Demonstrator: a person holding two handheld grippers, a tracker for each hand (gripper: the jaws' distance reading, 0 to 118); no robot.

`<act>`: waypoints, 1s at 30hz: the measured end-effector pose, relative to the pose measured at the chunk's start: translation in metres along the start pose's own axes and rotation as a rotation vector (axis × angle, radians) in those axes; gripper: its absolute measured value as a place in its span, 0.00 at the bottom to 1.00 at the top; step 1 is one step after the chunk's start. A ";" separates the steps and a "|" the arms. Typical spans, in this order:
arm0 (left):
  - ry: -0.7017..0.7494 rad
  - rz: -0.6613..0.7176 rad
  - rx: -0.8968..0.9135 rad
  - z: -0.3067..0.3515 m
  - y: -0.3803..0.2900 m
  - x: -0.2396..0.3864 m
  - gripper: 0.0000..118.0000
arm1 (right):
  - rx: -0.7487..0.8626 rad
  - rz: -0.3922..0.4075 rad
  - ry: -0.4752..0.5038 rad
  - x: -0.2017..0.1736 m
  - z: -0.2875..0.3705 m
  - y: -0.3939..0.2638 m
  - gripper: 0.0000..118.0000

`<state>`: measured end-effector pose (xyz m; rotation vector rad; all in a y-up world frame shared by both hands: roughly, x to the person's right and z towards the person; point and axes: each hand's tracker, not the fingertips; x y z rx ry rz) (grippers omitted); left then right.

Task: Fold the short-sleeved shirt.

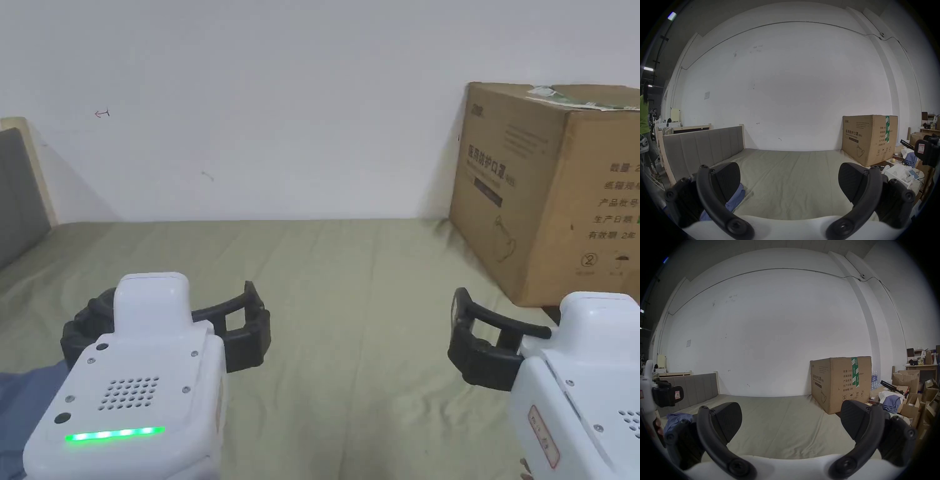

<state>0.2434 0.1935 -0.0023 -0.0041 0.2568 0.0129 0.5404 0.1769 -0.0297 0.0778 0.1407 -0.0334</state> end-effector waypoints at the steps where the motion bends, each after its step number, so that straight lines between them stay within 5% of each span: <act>1: 0.000 0.000 0.000 0.000 0.000 0.000 1.00 | 0.000 0.001 0.000 0.000 0.000 0.000 1.00; 11: 0.003 -0.005 -0.008 -0.002 -0.003 0.000 1.00 | -0.002 0.009 0.008 -0.003 -0.002 -0.001 1.00; 13: 0.023 -0.035 -0.001 -0.002 -0.001 0.004 1.00 | -0.012 -0.099 0.013 0.001 -0.002 -0.003 1.00; 14: 0.062 -0.139 0.029 -0.001 -0.001 0.012 1.00 | -0.035 -0.217 0.008 0.007 -0.003 -0.005 1.00; 16: 0.095 -0.474 0.105 0.000 -0.004 0.039 1.00 | -0.159 -0.599 -0.047 0.030 -0.012 -0.018 1.00; 20: 0.140 -1.395 0.376 0.000 -0.059 0.074 1.00 | -0.539 -1.563 -0.189 0.086 -0.024 -0.097 1.00; 21: 0.162 -1.528 0.408 -0.003 -0.071 0.077 1.00 | -0.544 -1.768 -0.219 0.091 -0.018 -0.123 1.00; 22: 0.130 -1.529 0.394 -0.003 -0.073 0.077 1.00 | -0.519 -1.862 -0.261 0.093 -0.006 -0.135 1.00; 24: 0.020 -1.388 0.292 -0.001 -0.067 0.081 1.00 | -0.494 -1.806 -0.331 0.097 0.004 -0.143 1.00; 26: -0.033 -1.201 0.199 -0.003 -0.055 0.078 1.00 | -0.509 -1.541 -0.316 0.096 0.004 -0.129 1.00; 30: -0.022 -0.844 0.080 -0.012 -0.028 0.059 1.00 | -0.328 -1.266 -0.144 0.094 -0.002 -0.079 1.00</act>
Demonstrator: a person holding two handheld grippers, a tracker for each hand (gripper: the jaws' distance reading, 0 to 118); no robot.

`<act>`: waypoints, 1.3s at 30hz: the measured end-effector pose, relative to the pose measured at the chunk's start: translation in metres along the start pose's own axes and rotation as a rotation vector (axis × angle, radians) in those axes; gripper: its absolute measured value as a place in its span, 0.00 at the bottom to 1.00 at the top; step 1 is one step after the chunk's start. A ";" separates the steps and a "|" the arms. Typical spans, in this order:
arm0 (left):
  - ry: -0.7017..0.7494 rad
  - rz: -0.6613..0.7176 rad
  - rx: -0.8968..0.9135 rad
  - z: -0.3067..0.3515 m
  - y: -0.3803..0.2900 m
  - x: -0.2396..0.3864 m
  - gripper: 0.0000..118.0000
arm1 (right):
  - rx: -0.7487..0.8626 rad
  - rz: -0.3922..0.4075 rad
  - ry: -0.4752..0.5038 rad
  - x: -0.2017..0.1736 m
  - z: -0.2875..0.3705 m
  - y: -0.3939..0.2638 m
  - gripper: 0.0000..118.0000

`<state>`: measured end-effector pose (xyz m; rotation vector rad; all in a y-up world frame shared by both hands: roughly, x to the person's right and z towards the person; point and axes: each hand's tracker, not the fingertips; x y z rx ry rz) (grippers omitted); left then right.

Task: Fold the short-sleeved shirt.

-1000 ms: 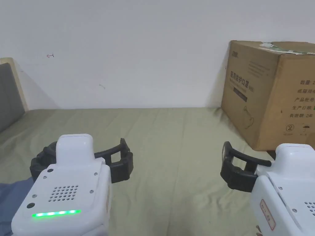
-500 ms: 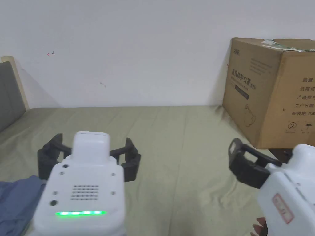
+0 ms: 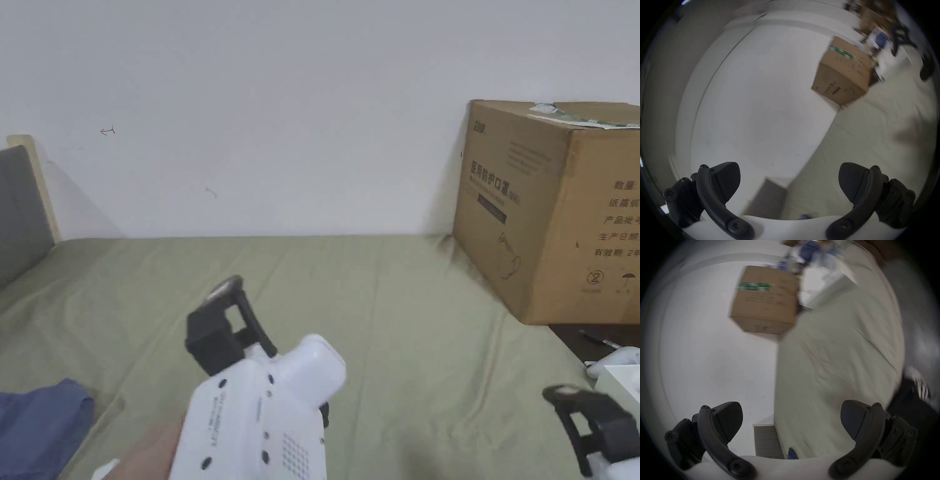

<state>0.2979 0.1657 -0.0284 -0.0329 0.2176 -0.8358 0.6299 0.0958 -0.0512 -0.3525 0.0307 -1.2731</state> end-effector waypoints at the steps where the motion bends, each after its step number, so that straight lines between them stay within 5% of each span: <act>1: 0.005 0.093 -0.018 -0.001 0.000 -0.008 1.00 | 0.016 0.089 0.040 -0.015 0.004 0.001 1.00; 3: -0.017 0.366 -0.024 -0.001 -0.007 -0.031 1.00 | 0.067 0.429 0.114 -0.055 0.016 -0.004 1.00; 6: 0.021 0.733 -0.082 0.002 -0.023 -0.052 1.00 | 0.272 1.112 0.103 -0.093 0.026 -0.039 1.00; 8: 0.118 0.883 -0.092 0.015 -0.030 -0.055 1.00 | 0.418 1.432 0.034 -0.101 0.025 -0.070 1.00; 9: 0.133 0.918 -0.076 0.018 -0.037 -0.056 1.00 | 0.486 1.491 0.005 -0.099 0.025 -0.081 1.00; 16: 0.115 0.749 -0.034 0.023 -0.037 -0.048 1.00 | 0.329 1.333 0.058 -0.081 0.016 -0.090 1.00; 28: 0.059 0.796 -0.077 0.013 -0.044 -0.047 1.00 | 0.355 1.368 0.122 -0.087 0.019 -0.088 1.00; 39: 0.028 0.737 -0.075 0.012 -0.037 -0.042 1.00 | 0.291 1.270 0.090 -0.086 0.002 -0.074 1.00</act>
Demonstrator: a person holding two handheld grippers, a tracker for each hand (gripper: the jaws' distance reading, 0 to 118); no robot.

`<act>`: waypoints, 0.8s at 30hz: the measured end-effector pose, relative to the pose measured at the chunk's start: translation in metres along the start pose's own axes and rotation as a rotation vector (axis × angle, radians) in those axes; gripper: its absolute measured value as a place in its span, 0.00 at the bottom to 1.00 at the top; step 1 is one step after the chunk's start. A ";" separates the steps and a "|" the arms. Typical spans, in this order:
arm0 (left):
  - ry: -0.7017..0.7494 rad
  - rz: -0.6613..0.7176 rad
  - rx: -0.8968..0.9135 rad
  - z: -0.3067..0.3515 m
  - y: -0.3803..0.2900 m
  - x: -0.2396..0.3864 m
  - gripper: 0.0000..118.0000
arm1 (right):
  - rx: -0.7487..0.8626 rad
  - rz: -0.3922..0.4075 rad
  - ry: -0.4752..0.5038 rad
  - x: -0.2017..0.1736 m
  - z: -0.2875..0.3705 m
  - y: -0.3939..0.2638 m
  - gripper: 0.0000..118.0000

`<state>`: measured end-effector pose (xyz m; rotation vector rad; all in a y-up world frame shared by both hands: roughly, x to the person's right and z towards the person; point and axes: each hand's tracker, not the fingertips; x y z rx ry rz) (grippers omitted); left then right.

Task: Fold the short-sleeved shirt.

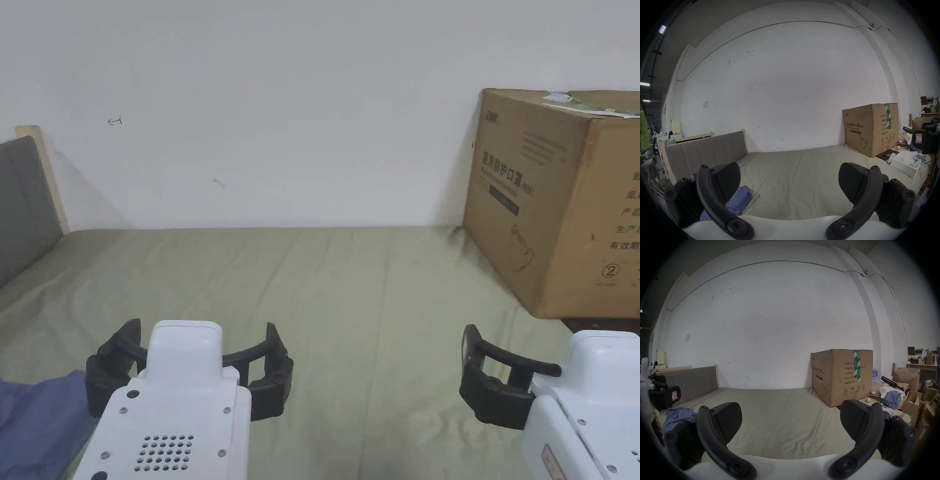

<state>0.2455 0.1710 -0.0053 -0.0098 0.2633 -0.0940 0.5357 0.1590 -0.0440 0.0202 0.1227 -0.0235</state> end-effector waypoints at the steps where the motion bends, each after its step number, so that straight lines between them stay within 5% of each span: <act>1: 0.000 0.000 -0.005 -0.001 0.001 0.000 1.00 | 0.009 0.005 0.005 -0.001 0.002 0.000 1.00; 9: -0.020 0.041 -0.034 -0.005 0.001 -0.002 1.00 | 0.040 0.080 0.009 -0.010 0.008 0.004 1.00; 15: -0.017 0.043 -0.033 -0.005 0.003 -0.002 0.99 | 0.035 0.066 0.024 -0.009 0.009 0.002 0.94; 18: 0.006 0.011 -0.011 -0.002 0.002 -0.001 0.81 | 0.026 0.054 0.022 -0.007 0.009 0.001 0.58; 19: 0.008 -0.010 -0.003 -0.001 0.002 0.000 0.81 | 0.022 0.052 0.013 -0.007 0.009 0.001 0.58; 20: 0.017 -0.035 -0.010 -0.002 0.002 0.001 0.39 | 0.011 0.049 0.002 -0.006 0.008 0.001 0.21; 21: 0.049 -0.074 -0.028 -0.005 0.001 0.003 0.03 | -0.002 0.043 -0.014 -0.005 0.007 0.001 0.00; 24: 0.016 -0.053 -0.032 -0.008 0.001 0.001 0.00 | -0.004 -0.012 0.016 0.006 0.009 0.002 0.00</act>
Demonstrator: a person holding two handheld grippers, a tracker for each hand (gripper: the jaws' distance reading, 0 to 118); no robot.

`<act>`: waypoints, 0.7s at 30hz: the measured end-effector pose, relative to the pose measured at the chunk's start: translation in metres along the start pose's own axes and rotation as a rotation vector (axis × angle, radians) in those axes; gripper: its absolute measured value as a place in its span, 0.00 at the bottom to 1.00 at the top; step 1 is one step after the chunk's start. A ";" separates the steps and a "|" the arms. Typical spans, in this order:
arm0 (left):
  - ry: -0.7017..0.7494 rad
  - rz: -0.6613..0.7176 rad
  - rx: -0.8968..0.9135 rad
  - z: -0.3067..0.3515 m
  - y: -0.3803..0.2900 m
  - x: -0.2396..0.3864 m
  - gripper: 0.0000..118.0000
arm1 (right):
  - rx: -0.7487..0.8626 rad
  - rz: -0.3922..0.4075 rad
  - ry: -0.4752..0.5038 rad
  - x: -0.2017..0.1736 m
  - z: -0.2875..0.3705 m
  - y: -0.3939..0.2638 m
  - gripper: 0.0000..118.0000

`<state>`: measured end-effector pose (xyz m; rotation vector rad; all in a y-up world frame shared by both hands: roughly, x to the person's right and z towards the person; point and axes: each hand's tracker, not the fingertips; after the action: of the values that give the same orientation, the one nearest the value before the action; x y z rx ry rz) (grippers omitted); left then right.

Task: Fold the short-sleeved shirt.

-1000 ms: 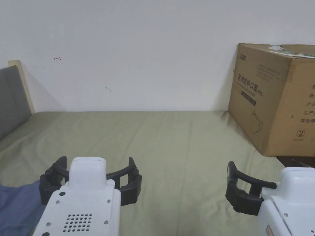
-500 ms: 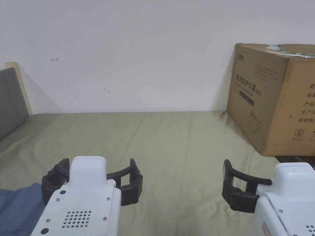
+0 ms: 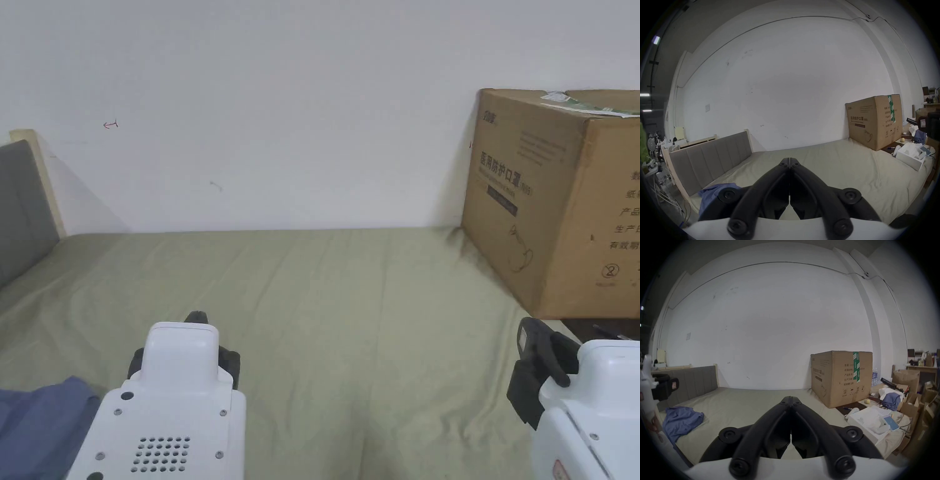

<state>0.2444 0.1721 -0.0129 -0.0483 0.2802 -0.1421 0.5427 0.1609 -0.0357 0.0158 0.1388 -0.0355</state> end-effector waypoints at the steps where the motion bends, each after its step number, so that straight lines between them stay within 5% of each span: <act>1: 0.011 0.017 -0.006 -0.001 0.000 0.000 0.00 | -0.007 0.000 -0.005 0.002 -0.003 0.000 0.00; 12: 0.021 0.069 -0.030 -0.003 -0.005 -0.012 0.00 | -0.035 0.019 -0.038 0.002 -0.007 -0.002 0.00; 21: 0.237 0.066 -0.061 0.037 -0.007 -0.113 0.00 | -0.030 0.037 0.233 -0.092 -0.025 0.002 0.00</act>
<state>0.1463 0.1829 0.0538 -0.0829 0.5218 -0.0735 0.4487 0.1669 -0.0476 -0.0080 0.3719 0.0055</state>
